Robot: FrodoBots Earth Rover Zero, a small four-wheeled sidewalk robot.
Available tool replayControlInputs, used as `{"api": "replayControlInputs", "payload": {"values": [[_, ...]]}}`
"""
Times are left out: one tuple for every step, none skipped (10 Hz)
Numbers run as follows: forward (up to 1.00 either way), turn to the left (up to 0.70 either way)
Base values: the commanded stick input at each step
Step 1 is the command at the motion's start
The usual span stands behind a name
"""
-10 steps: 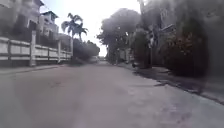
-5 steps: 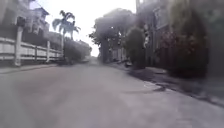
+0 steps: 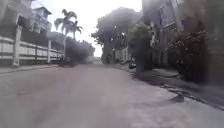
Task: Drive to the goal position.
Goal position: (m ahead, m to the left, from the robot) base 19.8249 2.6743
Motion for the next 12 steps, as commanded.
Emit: {"api": "replayControlInputs", "payload": {"values": [[1.0, 0.0], [1.0, 0.0], [1.0, 0.0], [1.0, 0.0], [1.0, 0.0], [1.0, 0.0], [1.0, 0.0], [1.0, 0.0], [1.0, 0.0], [1.0, 0.0], [1.0, 0.0], [1.0, 0.0]]}}
